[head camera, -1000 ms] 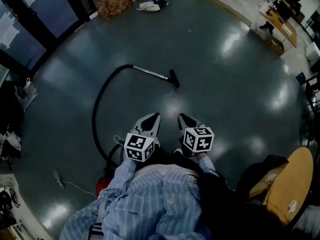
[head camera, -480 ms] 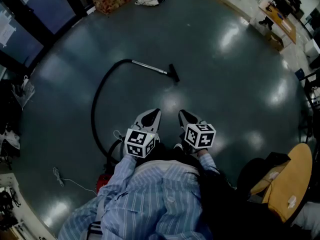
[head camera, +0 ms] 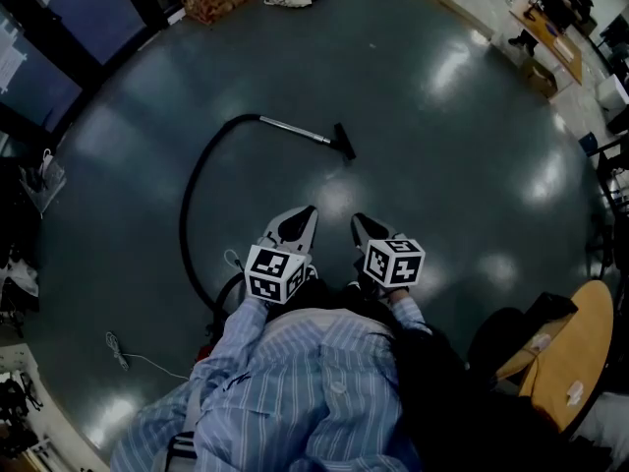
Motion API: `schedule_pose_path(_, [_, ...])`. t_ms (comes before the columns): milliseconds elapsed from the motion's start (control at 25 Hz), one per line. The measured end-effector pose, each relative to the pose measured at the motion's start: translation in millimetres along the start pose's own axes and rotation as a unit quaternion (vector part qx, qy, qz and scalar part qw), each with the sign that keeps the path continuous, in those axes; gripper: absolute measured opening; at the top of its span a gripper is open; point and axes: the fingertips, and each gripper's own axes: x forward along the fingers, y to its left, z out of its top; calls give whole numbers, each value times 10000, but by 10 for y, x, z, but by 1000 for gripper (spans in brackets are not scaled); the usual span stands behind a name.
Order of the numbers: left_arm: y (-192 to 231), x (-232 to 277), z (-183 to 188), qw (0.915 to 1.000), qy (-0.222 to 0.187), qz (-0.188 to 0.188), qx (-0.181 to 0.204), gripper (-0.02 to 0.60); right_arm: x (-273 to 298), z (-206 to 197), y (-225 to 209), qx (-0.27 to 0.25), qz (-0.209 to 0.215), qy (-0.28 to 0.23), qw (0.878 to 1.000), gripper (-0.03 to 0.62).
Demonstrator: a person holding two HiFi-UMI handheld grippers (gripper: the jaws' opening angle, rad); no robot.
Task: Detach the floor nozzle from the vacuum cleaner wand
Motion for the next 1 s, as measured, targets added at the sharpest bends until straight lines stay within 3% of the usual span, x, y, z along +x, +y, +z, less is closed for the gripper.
schedule_pose_path(280, [335, 8, 7, 9999, 42, -107, 13, 8, 219, 63, 63, 191, -180, -91, 9996, 27])
schedule_pose_path(600, [549, 109, -80, 9995, 98, -112, -283, 8, 324, 68, -81, 254, -385, -33, 9989, 27])
schedule_pose_path(1000, [718, 714, -28, 9990, 241, -30, -367, 8, 688, 337, -455, 178, -208, 211, 9994, 28])
